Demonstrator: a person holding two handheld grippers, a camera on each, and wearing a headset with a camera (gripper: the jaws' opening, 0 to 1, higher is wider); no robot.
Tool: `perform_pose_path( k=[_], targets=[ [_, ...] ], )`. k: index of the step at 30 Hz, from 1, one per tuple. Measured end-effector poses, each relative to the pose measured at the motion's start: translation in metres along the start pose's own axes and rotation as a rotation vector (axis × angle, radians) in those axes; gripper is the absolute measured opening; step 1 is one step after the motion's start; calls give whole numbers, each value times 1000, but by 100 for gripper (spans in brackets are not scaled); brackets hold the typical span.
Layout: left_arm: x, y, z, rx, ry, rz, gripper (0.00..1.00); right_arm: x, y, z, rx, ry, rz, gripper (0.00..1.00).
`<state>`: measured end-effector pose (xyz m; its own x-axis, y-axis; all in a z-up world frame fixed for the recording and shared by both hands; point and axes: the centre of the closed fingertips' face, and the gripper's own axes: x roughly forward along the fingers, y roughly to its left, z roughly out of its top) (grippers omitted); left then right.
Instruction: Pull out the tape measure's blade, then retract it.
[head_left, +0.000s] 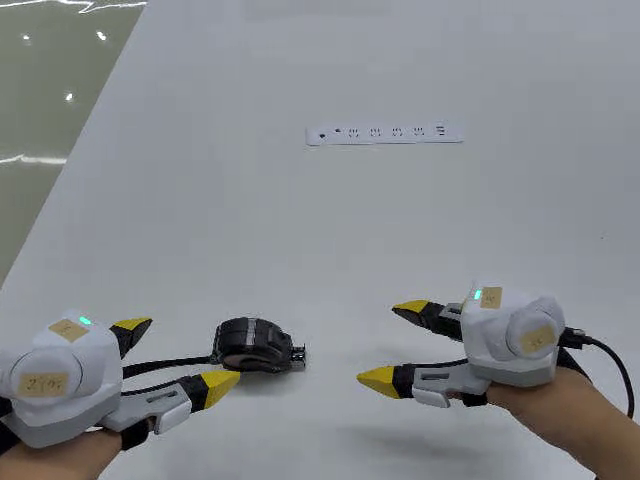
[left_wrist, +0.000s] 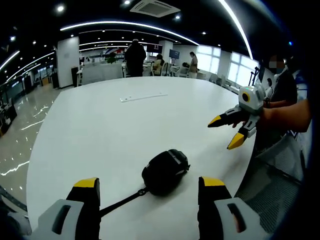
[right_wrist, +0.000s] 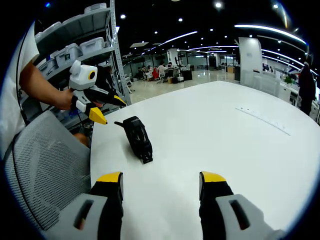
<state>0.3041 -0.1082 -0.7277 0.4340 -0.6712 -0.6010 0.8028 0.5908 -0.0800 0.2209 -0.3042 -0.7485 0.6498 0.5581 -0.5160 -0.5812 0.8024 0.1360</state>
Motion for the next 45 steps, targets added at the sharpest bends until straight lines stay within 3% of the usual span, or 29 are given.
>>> perform_pose_path(
  k=[8,16,27,45],
  targets=[
    [-8,-5,0,16,-5,-20,80,-24,-10,-3,15,4,-46,67],
    [-18,0,0,16,-15,-25,82,-43,-19,-6,36,-2,-85,72],
    [-29,3,-1,10,-22,-54,85,-71,-25,-25,61,21,-113,78],
    [-44,0,-9,43,-8,-125,91,-106,-27,-37,46,51,-137,87]
  ],
)
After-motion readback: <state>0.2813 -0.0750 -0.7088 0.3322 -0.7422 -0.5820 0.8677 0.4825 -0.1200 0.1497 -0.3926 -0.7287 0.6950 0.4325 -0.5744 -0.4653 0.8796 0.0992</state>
